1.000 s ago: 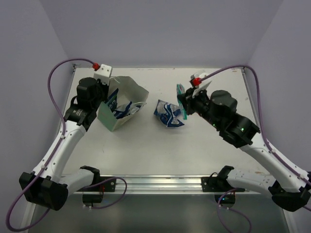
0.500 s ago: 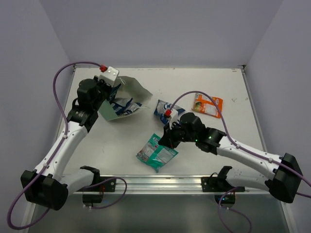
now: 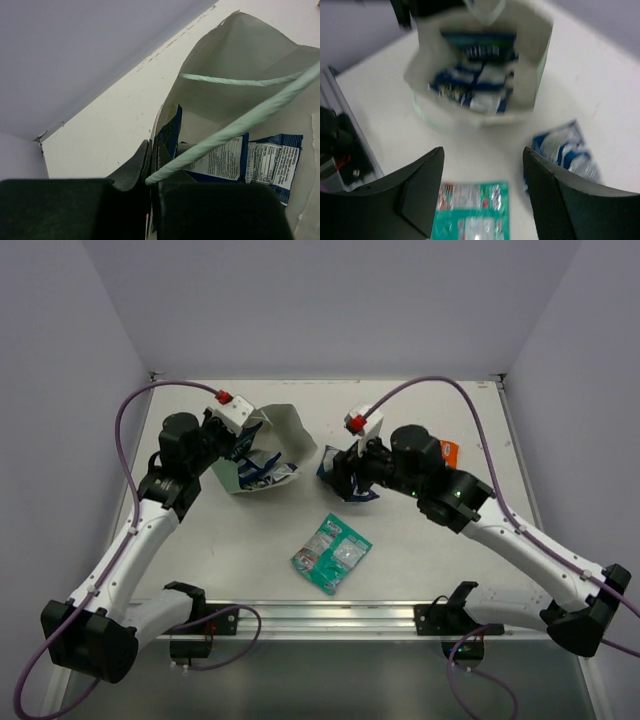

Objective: Take the snacks out of the paper bag

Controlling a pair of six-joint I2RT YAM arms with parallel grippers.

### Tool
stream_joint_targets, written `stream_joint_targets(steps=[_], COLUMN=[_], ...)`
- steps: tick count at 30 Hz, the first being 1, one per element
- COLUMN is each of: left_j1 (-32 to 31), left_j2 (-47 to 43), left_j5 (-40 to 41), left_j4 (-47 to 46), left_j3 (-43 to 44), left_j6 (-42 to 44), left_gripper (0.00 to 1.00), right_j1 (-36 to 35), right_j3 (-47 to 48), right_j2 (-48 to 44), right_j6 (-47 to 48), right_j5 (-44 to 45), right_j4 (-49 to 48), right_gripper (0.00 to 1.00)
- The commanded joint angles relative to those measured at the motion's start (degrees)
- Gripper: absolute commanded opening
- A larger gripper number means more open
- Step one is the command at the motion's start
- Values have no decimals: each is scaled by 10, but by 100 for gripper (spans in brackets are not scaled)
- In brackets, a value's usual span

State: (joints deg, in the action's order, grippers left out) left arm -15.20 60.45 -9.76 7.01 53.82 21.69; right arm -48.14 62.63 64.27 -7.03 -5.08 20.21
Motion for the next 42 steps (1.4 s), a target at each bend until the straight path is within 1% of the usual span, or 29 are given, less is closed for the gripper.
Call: stream_joint_targets(steps=[1, 2, 4, 5, 6, 9, 15, 18, 21, 25, 28, 31, 35, 39, 42], left_j1=[-4, -4, -4, -4, -4, -4, -4, -4, -4, -4, -4, -4, -4, -4, -4], left_j2=[-17, -16, -15, -15, -15, -15, -16, -17, -21, -28, -36, -43, -48, -53, -55], left_j5=[-46, -49, -58, -59, -63, -64, -71, -71, -81, -104, -130, -150, -158, -160, -158], left_j4=[-8, -6, 0, 3, 5, 11, 20, 21, 26, 35, 42, 48, 52, 56, 60], left_j3=[2, 3, 9, 12, 15, 20, 27, 29, 31, 29, 20, 12, 8, 12, 15], left_j6=[5, 4, 1, 0, 0, 0, -5, -17, -23, -24, -20, -17, -18, -17, -17], left_gripper=[0, 0, 0, 0, 0, 0, 0, 0, 0, 0, 0, 0, 0, 0, 0], right_j1=[-3, -4, -4, -4, -5, -17, -65, -91, -103, -108, -108, -108, -108, -108, -107], right_j3=[140, 157, 194, 208, 233, 245, 162, 132, 123, 126, 131, 144, 163, 159, 158], right_j2=[37, 72, 109, 149, 168, 223, 258, 286, 302, 301, 289, 292, 319, 339, 354], right_j6=[127, 153, 178, 197, 202, 228, 280, 284, 275, 267, 274, 305, 359, 387, 402], right_j5=[-24, -37, -49, -55, -57, -67, -55, -37, -39, -41, -18, 17, 45, 50, 43], right_j4=[-6, -10, -26, -26, -21, -28, -103, -109, -100, -81, -99, -124, -139, -167, -165], right_gripper=[67, 67, 67, 66, 66, 63, 61, 61, 61, 60, 60, 59, 57, 57, 57])
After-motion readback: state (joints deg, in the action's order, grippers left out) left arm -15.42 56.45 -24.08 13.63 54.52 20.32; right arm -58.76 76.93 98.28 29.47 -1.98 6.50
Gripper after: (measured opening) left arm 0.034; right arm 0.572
